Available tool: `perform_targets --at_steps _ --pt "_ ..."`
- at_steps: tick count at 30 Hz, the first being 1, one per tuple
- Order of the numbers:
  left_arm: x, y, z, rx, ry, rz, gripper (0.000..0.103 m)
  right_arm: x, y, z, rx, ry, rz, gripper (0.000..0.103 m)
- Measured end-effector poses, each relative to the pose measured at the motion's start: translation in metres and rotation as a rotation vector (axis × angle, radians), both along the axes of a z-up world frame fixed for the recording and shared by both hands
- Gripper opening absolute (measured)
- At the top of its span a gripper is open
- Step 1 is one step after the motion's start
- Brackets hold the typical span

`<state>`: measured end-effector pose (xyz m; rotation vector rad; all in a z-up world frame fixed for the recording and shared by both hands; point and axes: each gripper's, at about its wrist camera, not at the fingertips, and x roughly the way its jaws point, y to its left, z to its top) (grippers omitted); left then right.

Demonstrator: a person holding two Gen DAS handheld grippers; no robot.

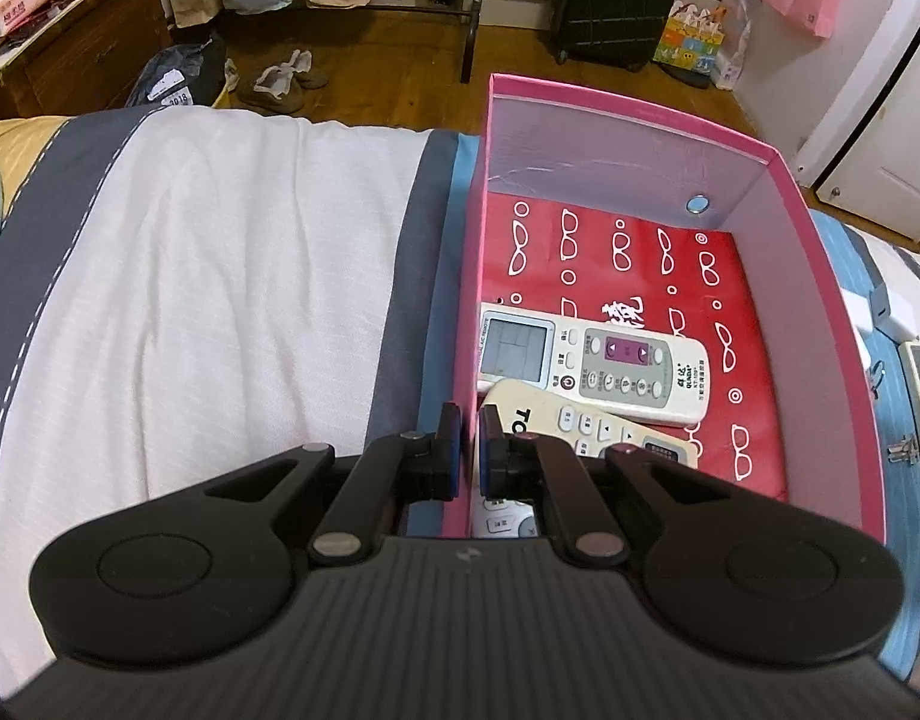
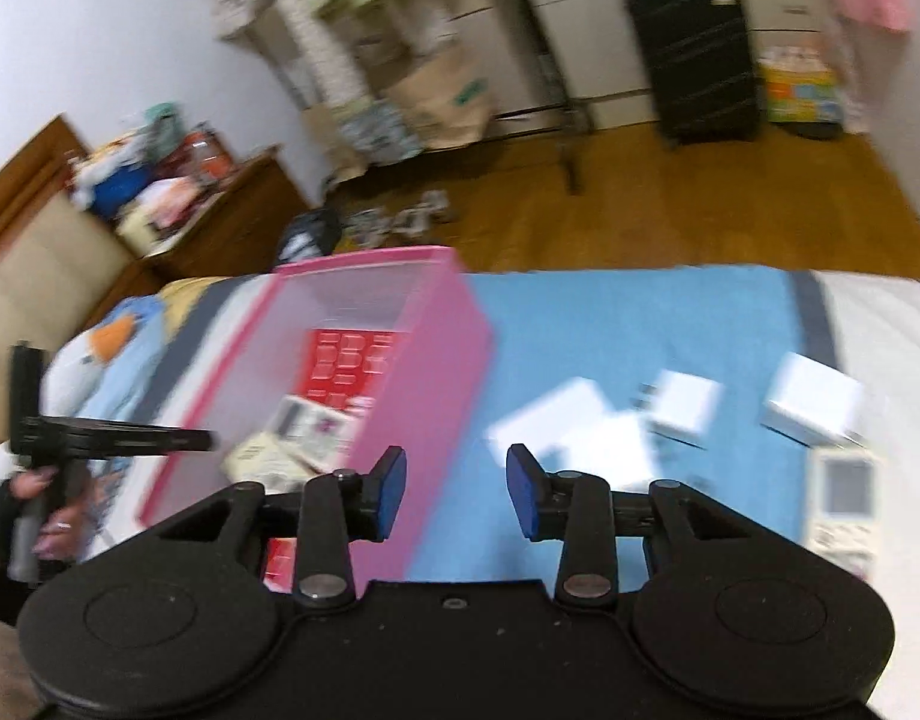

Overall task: Organize rigid objects
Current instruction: 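Return the right tool to the bed and grasp the universal AC remote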

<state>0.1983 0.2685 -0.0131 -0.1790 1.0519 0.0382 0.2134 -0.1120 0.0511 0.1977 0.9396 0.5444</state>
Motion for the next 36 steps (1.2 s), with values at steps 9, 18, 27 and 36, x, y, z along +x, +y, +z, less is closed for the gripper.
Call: perform_targets --at_steps 9,18,27,36 --pt "0.004 0.001 -0.005 -0.006 0.018 0.004 0.005 -0.016 -0.033 -0.041 -0.151 -0.115 -0.106 0.043" --pt "0.004 -0.003 -0.004 0.008 0.015 0.003 0.004 -0.010 -0.079 -0.053 -0.331 -0.118 -0.180 0.046" --pt "0.005 -0.004 -0.003 0.020 0.017 0.002 0.004 -0.004 -0.089 -0.084 -0.436 -0.096 -0.222 0.063" --pt "0.007 -0.006 -0.005 0.031 0.021 0.003 0.004 0.008 -0.092 -0.103 -0.411 -0.102 -0.226 0.071"
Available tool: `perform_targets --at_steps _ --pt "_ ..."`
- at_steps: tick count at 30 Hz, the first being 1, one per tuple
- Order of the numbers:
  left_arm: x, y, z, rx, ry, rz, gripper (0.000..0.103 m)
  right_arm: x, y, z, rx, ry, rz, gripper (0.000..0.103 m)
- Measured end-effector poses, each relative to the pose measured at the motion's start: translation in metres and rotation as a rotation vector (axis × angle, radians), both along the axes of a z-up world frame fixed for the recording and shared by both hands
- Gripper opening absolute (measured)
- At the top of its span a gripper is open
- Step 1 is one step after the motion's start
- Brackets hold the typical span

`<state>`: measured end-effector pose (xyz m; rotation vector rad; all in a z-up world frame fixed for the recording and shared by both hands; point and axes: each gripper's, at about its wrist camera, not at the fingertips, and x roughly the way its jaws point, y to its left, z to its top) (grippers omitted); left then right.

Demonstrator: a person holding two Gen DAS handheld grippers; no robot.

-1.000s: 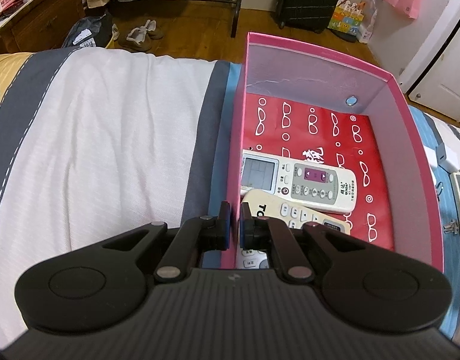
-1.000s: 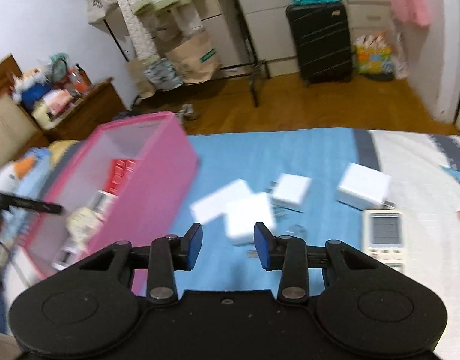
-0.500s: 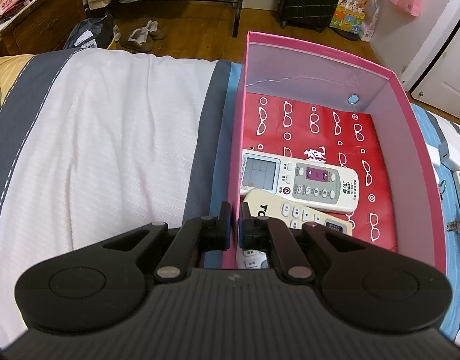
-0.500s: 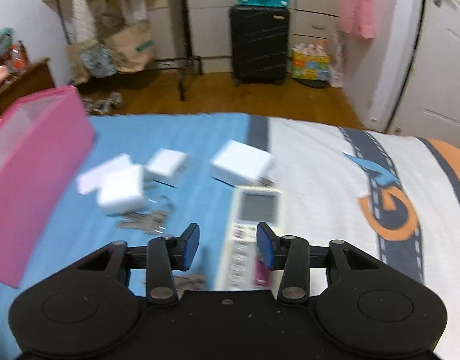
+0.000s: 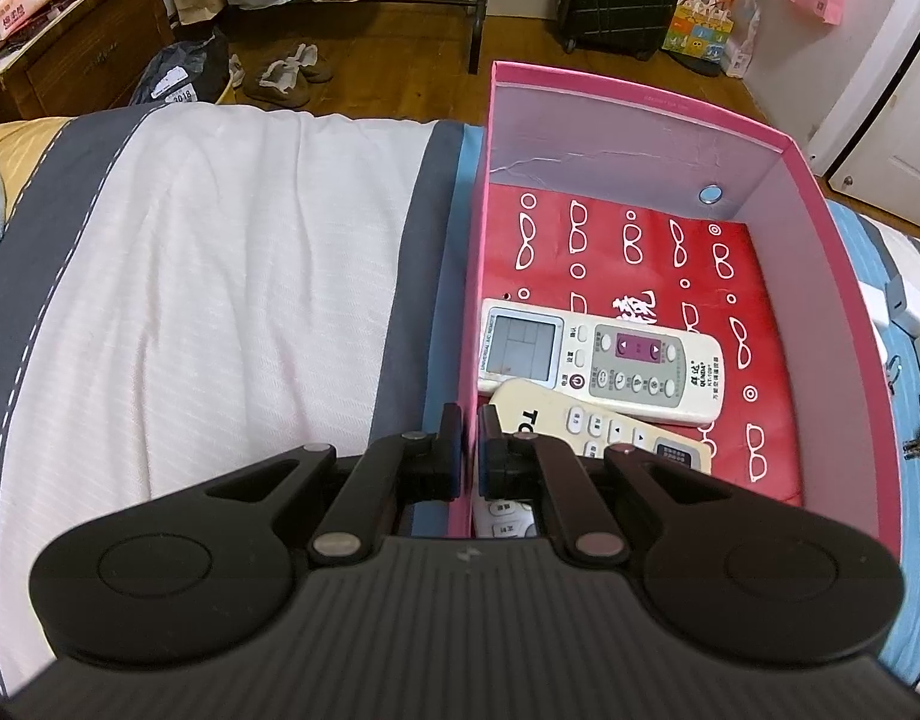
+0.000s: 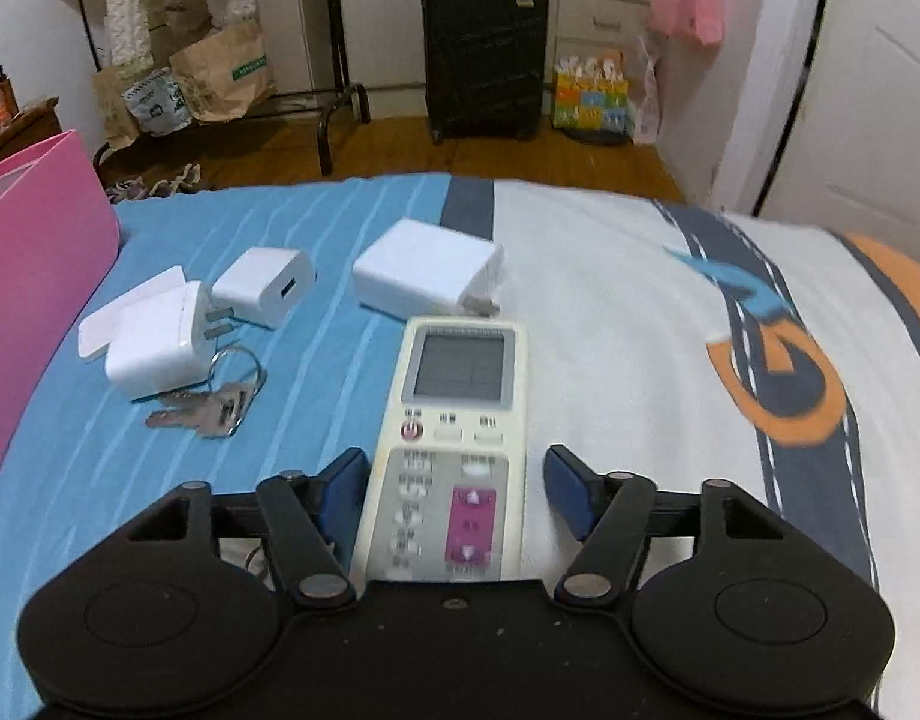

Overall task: Organize rigid objects
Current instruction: 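Return the right tool to the bed and grasp the universal AC remote, then carry the universal AC remote into the pink box and release it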

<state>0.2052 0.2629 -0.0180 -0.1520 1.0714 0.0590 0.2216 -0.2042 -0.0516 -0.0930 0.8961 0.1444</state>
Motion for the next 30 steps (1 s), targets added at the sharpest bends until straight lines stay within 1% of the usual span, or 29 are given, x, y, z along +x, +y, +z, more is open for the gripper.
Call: perform_targets --at_steps 1,2,5,9,11,14,16,26,30 --pt "0.000 0.000 0.000 0.001 0.000 -0.001 0.004 0.002 0.002 0.000 -0.010 -0.005 0.007 0.067" --pt "0.000 0.000 0.000 0.001 0.000 -0.001 0.004 0.004 0.003 0.002 -0.014 -0.005 0.016 0.060" --pt "0.000 0.000 0.000 0.002 0.001 -0.002 0.004 0.004 0.003 0.009 0.001 -0.005 0.000 0.059" --pt "0.002 0.000 0.000 0.001 -0.004 0.001 0.004 -0.005 -0.002 0.022 0.032 -0.051 -0.042 0.059" --pt "0.001 -0.001 -0.001 0.006 -0.002 0.002 0.004 -0.011 -0.002 0.032 0.033 -0.090 -0.037 0.059" --pt "0.001 -0.003 -0.004 0.022 0.004 0.000 0.003 -0.020 -0.001 0.049 0.060 -0.133 -0.030 0.059" --pt "0.001 -0.005 -0.004 0.037 0.003 -0.008 0.002 -0.025 0.003 0.058 0.075 -0.158 -0.010 0.059" --pt "0.000 -0.005 0.000 0.041 -0.006 -0.007 0.002 -0.043 0.041 0.100 0.161 -0.264 0.120 0.059" --pt "0.002 -0.003 0.001 0.031 0.000 -0.003 0.002 -0.049 0.055 0.128 0.241 -0.291 0.176 0.059"
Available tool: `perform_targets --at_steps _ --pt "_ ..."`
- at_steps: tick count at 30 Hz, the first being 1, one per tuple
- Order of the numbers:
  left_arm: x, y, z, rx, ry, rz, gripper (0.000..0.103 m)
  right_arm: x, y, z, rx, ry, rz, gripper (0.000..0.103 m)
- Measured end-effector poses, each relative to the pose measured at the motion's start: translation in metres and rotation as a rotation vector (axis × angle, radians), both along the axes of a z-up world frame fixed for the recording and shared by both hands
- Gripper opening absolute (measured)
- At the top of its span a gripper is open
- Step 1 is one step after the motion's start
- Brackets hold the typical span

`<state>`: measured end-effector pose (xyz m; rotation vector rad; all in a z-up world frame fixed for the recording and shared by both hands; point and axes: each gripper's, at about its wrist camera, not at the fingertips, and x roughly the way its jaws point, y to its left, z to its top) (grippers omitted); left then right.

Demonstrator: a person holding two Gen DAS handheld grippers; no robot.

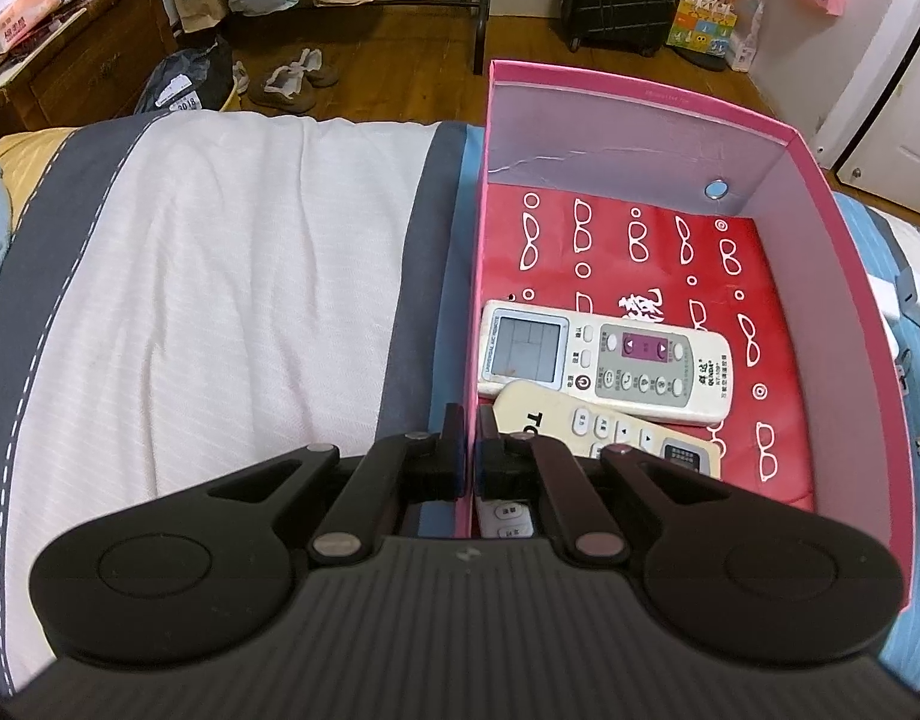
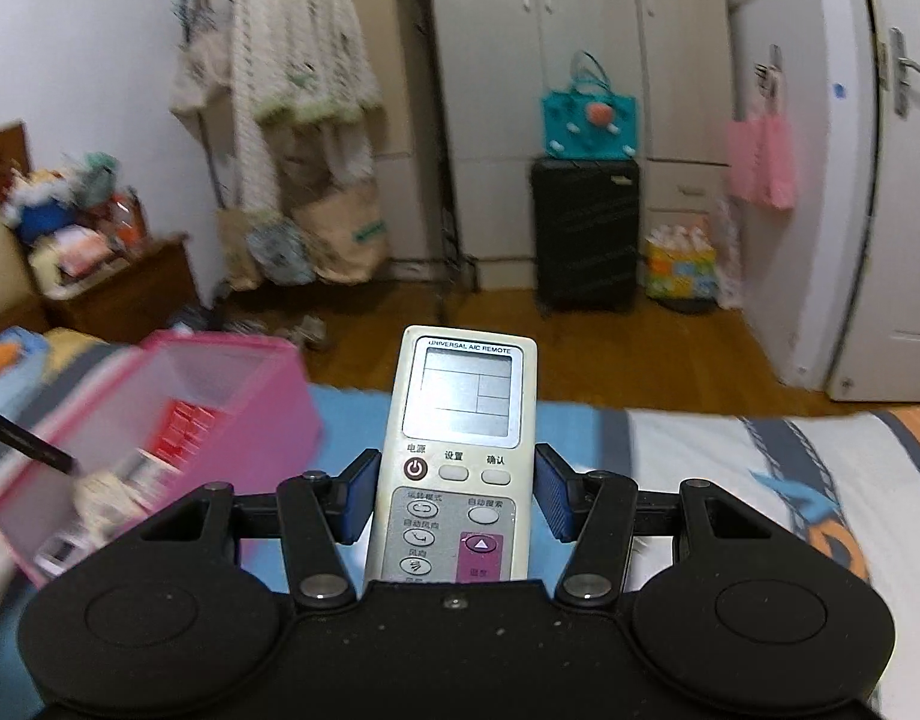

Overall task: Organize rigid objects
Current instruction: 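Carry the universal AC remote into the pink box and release it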

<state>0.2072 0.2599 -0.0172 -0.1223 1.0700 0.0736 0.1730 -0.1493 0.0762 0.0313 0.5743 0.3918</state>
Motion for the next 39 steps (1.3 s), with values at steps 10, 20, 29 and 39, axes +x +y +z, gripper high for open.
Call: perform_targets --at_steps 10,20,29,39 --pt "-0.004 0.002 0.001 -0.013 -0.011 0.001 0.002 0.004 0.077 0.041 0.203 0.088 0.297 0.059" --pt "-0.006 0.004 0.002 -0.028 -0.016 -0.001 0.003 0.034 0.189 0.016 0.161 0.300 0.556 0.059" --pt "-0.007 0.008 0.001 -0.053 -0.023 -0.005 0.003 0.049 0.247 -0.031 -0.059 0.349 0.591 0.059" --pt "-0.010 0.011 0.000 -0.068 -0.032 -0.010 0.004 0.053 0.281 -0.062 -0.325 0.311 0.572 0.059"
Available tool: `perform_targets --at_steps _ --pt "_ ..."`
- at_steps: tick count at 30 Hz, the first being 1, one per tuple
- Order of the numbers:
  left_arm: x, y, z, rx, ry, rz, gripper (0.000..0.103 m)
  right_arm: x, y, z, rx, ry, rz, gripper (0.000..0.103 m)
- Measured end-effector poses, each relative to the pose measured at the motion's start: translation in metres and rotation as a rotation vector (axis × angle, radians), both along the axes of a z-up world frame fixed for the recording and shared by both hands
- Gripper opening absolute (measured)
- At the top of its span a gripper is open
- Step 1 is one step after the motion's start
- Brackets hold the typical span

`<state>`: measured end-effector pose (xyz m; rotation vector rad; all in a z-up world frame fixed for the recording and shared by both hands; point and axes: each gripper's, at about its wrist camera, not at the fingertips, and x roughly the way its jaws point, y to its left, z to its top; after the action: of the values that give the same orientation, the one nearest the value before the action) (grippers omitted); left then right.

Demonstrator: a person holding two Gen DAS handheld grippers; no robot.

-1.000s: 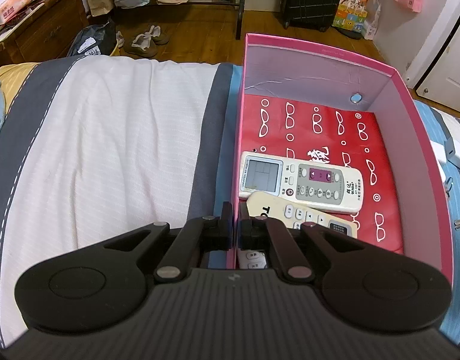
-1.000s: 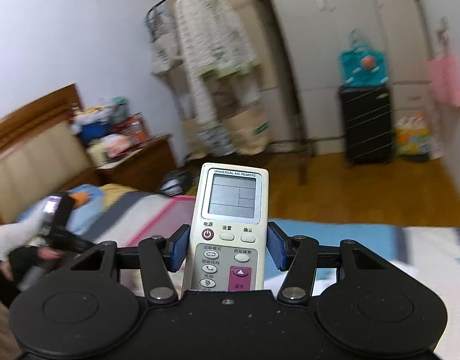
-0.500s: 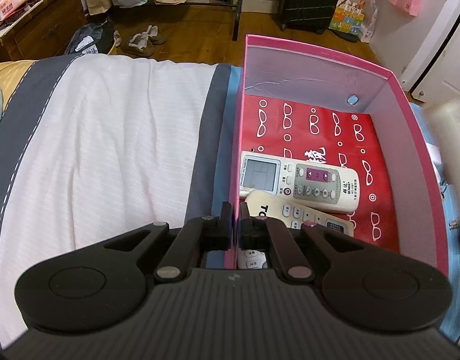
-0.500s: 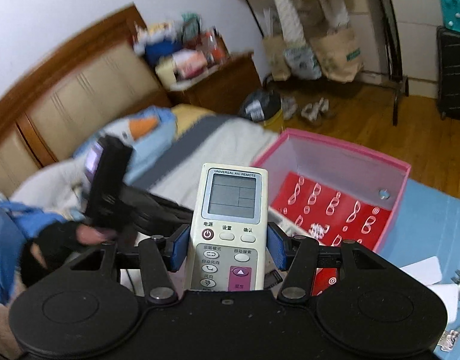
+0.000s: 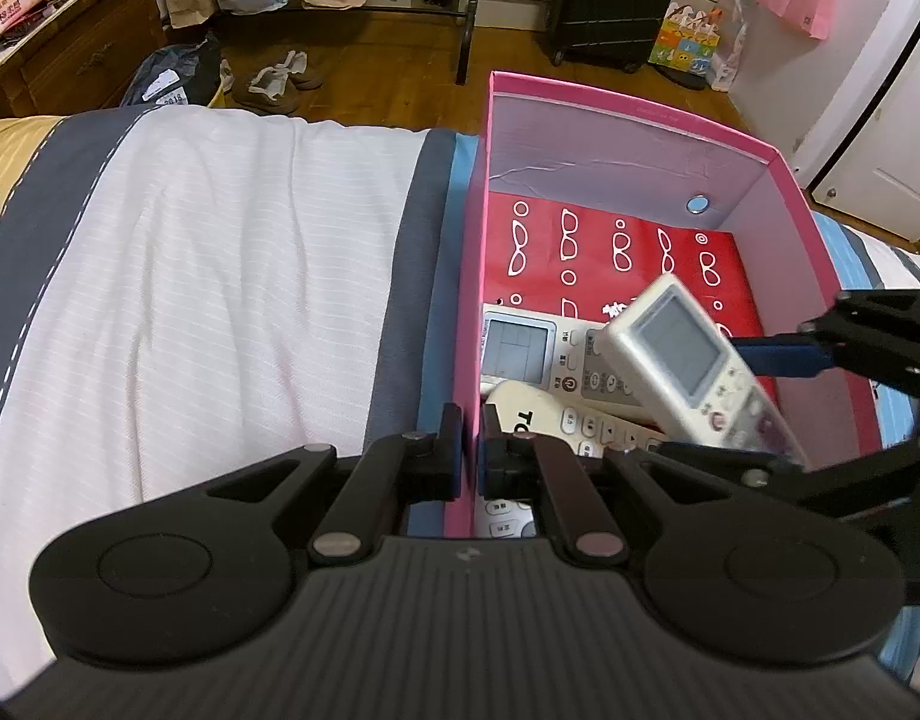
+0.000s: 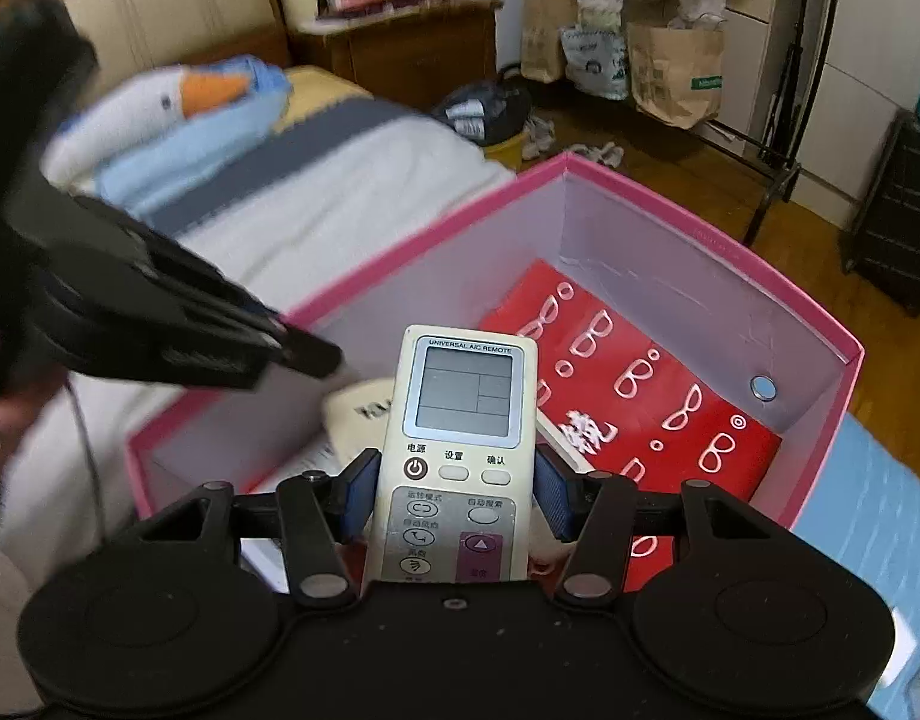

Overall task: Organize rigid objects
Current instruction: 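Carry the universal AC remote into the pink box and release it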

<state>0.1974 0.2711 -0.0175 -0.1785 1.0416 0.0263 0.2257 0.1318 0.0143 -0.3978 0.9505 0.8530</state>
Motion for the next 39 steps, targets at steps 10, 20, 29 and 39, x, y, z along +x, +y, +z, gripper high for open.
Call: perform_targets --at_steps 10,20,29,39 --pt "-0.001 0.002 0.000 -0.006 -0.002 -0.002 0.004 0.022 0.010 -0.022 -0.118 0.039 -0.156 0.059" --pt "-0.001 0.002 0.001 -0.012 -0.004 -0.004 0.004 0.042 0.000 -0.022 -0.111 0.282 -0.359 0.059" --pt "-0.001 0.002 0.002 -0.014 -0.005 -0.004 0.004 0.033 -0.007 -0.013 -0.082 0.371 -0.431 0.058" --pt "-0.001 0.004 0.002 -0.015 -0.004 -0.003 0.004 0.006 -0.040 0.046 0.035 0.064 -0.350 0.059"
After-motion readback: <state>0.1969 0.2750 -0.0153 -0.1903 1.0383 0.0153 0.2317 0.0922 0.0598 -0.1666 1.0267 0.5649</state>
